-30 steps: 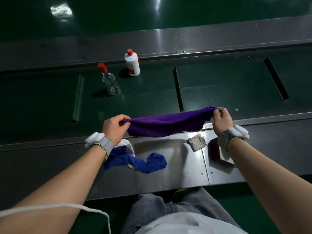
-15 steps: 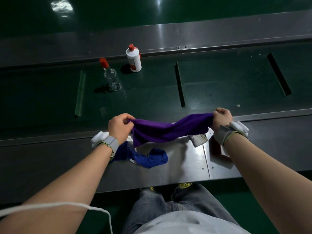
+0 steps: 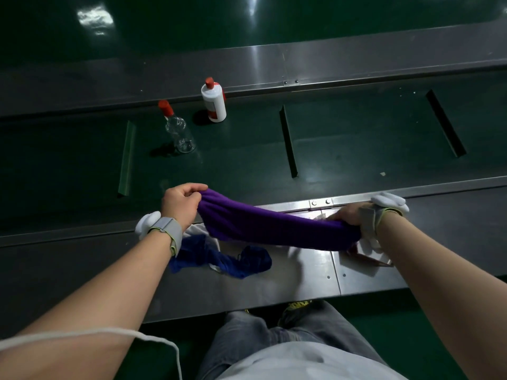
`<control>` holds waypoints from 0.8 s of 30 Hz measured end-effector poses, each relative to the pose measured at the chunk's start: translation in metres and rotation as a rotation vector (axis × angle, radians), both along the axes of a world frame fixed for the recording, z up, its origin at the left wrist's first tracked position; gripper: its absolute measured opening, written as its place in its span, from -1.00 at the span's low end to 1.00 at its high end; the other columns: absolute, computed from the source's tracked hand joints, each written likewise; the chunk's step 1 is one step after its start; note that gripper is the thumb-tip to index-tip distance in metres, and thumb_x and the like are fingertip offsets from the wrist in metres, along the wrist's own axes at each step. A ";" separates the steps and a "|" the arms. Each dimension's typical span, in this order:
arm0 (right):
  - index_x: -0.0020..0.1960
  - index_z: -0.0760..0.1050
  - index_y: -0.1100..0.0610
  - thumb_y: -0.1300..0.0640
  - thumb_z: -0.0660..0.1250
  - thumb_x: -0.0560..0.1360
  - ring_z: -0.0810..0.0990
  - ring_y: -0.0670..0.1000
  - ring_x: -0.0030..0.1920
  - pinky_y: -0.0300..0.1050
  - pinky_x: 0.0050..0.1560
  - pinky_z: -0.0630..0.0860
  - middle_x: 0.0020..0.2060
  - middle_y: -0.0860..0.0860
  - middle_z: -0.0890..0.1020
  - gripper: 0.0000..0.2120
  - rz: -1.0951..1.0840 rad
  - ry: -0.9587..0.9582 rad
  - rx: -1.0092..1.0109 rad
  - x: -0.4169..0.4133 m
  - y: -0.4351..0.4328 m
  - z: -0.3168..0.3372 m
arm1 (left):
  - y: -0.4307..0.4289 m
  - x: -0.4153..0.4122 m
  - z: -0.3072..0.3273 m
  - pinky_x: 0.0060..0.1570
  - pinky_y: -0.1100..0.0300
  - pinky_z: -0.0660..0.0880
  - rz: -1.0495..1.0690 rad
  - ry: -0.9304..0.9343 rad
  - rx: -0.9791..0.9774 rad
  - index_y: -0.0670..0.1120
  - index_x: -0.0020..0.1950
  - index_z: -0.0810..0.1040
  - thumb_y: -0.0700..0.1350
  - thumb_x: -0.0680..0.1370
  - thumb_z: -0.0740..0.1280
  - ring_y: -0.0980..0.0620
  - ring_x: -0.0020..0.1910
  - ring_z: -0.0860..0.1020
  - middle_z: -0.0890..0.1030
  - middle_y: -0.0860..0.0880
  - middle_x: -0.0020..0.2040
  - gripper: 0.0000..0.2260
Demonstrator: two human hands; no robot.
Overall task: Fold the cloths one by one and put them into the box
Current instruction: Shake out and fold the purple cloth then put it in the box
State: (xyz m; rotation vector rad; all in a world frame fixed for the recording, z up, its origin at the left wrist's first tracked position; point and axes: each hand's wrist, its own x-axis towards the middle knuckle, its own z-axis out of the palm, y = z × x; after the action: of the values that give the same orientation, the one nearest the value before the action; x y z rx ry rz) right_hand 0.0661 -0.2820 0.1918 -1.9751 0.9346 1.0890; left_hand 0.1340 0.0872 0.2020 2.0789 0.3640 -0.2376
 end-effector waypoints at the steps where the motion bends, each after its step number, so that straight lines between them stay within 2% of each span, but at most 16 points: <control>1: -0.32 0.64 0.12 -0.03 0.43 0.43 0.62 -0.05 -0.46 -0.27 -0.58 0.37 -0.37 0.05 0.70 -0.74 0.102 0.019 -0.046 -0.002 0.000 0.000 | 0.000 0.001 0.000 -0.22 0.27 0.48 0.000 -0.004 -0.009 0.15 -0.26 0.66 -0.28 0.39 0.23 0.13 -0.27 0.59 0.69 0.10 -0.21 -0.65; 2: -0.21 0.66 0.09 -0.03 0.39 0.46 0.64 -0.04 -0.29 -0.22 -0.48 0.39 -0.20 0.06 0.70 -0.80 0.186 0.007 -0.062 -0.004 -0.002 -0.004 | 0.000 0.002 -0.001 -0.21 0.26 0.50 0.000 -0.009 -0.016 0.15 -0.25 0.66 -0.29 0.39 0.22 0.11 -0.25 0.60 0.69 0.11 -0.21 -0.64; 3: -0.03 0.64 0.13 -0.01 0.37 0.47 0.62 0.02 -0.13 -0.22 -0.38 0.40 -0.05 0.10 0.66 -0.78 0.180 -0.036 -0.044 -0.006 -0.005 -0.010 | 0.001 0.003 -0.001 -0.21 0.24 0.52 -0.002 -0.011 -0.020 0.15 -0.25 0.66 -0.29 0.39 0.22 0.10 -0.25 0.61 0.69 0.11 -0.21 -0.64; 4: 0.13 0.58 0.19 0.03 0.36 0.48 0.58 0.05 -0.07 -0.21 -0.29 0.44 0.03 0.13 0.61 -0.69 0.117 -0.079 -0.007 -0.007 -0.008 -0.016 | 0.001 0.004 -0.002 -0.20 0.22 0.54 -0.003 -0.011 -0.021 0.15 -0.25 0.66 -0.29 0.39 0.22 0.08 -0.25 0.61 0.69 0.11 -0.22 -0.64; 5: 0.23 0.52 0.23 0.08 0.35 0.49 0.56 0.02 -0.10 -0.21 -0.25 0.48 0.05 0.14 0.59 -0.63 0.034 -0.124 0.042 -0.008 -0.009 -0.019 | 0.002 0.004 -0.003 -0.20 0.20 0.54 -0.003 -0.009 -0.019 0.14 -0.26 0.66 -0.29 0.39 0.22 0.07 -0.25 0.61 0.69 0.10 -0.23 -0.64; 7: 0.31 0.46 0.20 0.19 0.31 0.51 0.52 -0.09 -0.22 -0.28 -0.30 0.51 -0.05 0.04 0.56 -0.62 -0.145 -0.236 0.126 -0.007 -0.006 -0.019 | 0.003 0.006 -0.005 -0.26 0.20 0.52 0.010 -0.009 -0.016 0.14 -0.29 0.66 -0.28 0.39 0.23 0.09 -0.30 0.59 0.68 0.10 -0.27 -0.66; 9: 0.28 0.50 0.09 0.26 0.28 0.48 0.52 -0.11 -0.31 -0.24 -0.37 0.48 -0.20 -0.02 0.57 -0.62 -0.380 -0.328 0.197 -0.004 -0.001 -0.016 | 0.006 0.007 -0.005 -0.34 0.27 0.46 0.042 -0.009 -0.026 0.14 -0.32 0.66 -0.20 0.37 0.26 0.19 -0.39 0.54 0.65 0.15 -0.35 -0.72; 11: 0.19 0.58 0.03 0.28 0.25 0.43 0.56 -0.07 -0.27 -0.21 -0.33 0.43 -0.20 0.03 0.60 -0.62 -0.538 -0.435 0.212 0.000 0.003 -0.008 | 0.008 0.007 -0.005 -0.33 0.39 0.43 0.053 -0.019 -0.050 0.17 -0.32 0.68 -0.10 0.36 0.30 0.27 -0.37 0.54 0.66 0.20 -0.37 -0.79; 13: 0.15 0.61 0.11 0.28 0.28 0.45 0.58 -0.06 -0.26 -0.27 -0.34 0.46 -0.13 0.09 0.62 -0.69 -0.576 -0.560 0.205 0.003 0.005 -0.002 | 0.010 0.009 -0.007 -0.20 0.39 0.46 0.051 -0.023 -0.064 0.13 -0.27 0.69 -0.05 0.38 0.37 0.25 -0.23 0.60 0.68 0.19 -0.28 -0.88; 15: 0.17 0.58 0.20 0.30 0.32 0.48 0.61 -0.07 -0.33 -0.32 -0.45 0.52 -0.07 0.14 0.62 -0.73 -0.609 -0.647 0.258 0.006 0.007 0.004 | 0.013 0.010 -0.012 -0.08 0.27 0.50 0.043 -0.023 -0.037 0.05 -0.13 0.70 -0.06 0.43 0.40 0.12 -0.13 0.63 0.69 0.10 -0.19 -0.91; 17: 0.25 0.52 0.19 0.33 0.32 0.50 0.61 -0.01 -0.27 -0.27 -0.43 0.59 0.01 0.17 0.60 -0.67 -0.598 -0.661 0.244 0.010 0.005 0.007 | 0.014 0.010 -0.014 0.00 0.21 0.52 0.023 -0.004 -0.026 0.00 0.01 0.68 -0.11 0.45 0.39 0.07 -0.10 0.63 0.69 0.05 -0.16 -0.84; 19: 0.31 0.48 0.11 0.33 0.32 0.50 0.60 0.00 -0.23 -0.27 -0.42 0.60 0.01 0.15 0.58 -0.60 -0.555 -0.668 0.179 0.014 0.001 0.010 | 0.014 0.011 -0.014 -0.03 0.19 0.52 -0.008 0.018 -0.040 0.02 0.08 0.64 -0.15 0.45 0.37 0.07 -0.15 0.62 0.69 0.03 -0.17 -0.77; 22: 0.23 0.55 0.10 0.32 0.31 0.49 0.54 -0.09 -0.33 -0.42 -0.49 0.49 -0.11 0.13 0.59 -0.66 -0.468 -0.715 0.007 0.020 -0.003 0.014 | 0.012 0.010 -0.011 -0.11 0.16 0.50 -0.009 0.014 -0.022 0.09 -0.08 0.64 -0.19 0.44 0.36 0.04 -0.23 0.59 0.68 0.02 -0.23 -0.82; 24: 0.15 0.59 0.17 0.34 0.27 0.49 0.52 -0.15 -0.45 -0.45 -0.54 0.42 -0.24 0.10 0.60 -0.73 -0.455 -0.708 -0.009 0.022 -0.003 0.014 | 0.010 0.010 -0.011 -0.20 0.24 0.48 -0.002 0.008 0.012 0.12 -0.23 0.62 -0.19 0.44 0.35 0.08 -0.26 0.57 0.65 0.06 -0.27 -0.81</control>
State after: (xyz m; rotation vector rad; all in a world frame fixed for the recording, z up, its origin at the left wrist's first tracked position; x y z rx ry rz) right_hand 0.0880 -0.2853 0.2056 -1.8165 0.9085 0.1050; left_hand 0.1439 0.0970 0.1911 2.0908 0.3689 -0.2462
